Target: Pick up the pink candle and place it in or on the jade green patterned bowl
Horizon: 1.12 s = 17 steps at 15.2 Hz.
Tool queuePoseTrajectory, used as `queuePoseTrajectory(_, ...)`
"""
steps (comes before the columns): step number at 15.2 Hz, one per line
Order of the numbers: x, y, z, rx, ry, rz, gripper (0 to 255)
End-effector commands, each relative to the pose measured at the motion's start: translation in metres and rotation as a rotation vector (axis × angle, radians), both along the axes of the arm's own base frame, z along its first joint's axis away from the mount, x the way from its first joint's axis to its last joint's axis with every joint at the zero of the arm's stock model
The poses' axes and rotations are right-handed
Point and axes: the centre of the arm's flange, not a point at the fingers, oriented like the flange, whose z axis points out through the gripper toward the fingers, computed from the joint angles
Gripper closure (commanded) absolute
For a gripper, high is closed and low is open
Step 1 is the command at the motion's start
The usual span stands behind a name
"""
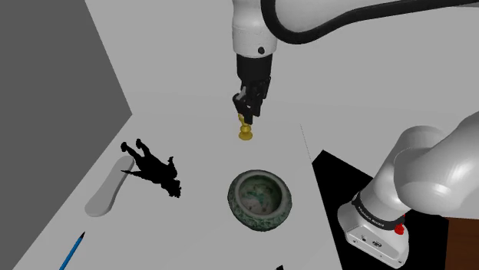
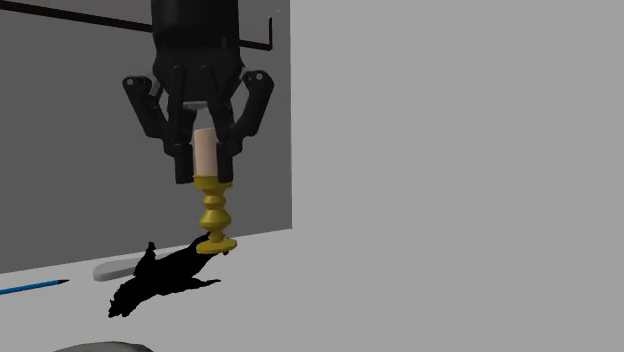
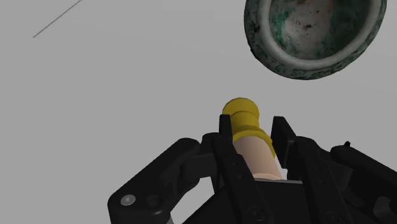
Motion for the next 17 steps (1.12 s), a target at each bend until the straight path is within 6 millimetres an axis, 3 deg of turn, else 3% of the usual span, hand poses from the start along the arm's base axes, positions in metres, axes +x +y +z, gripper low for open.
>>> queuePoseTrajectory(1, -0.023, 0.013, 0.001, 0.0, 0.0, -0.001, 255)
queuePoseTrajectory(10, -0.131, 0.07, 0.018, 0.0, 0.0, -0.001, 255)
queuePoseTrajectory(17, -0.131, 0.07, -0.019, 0.0, 0.0, -0.001, 255)
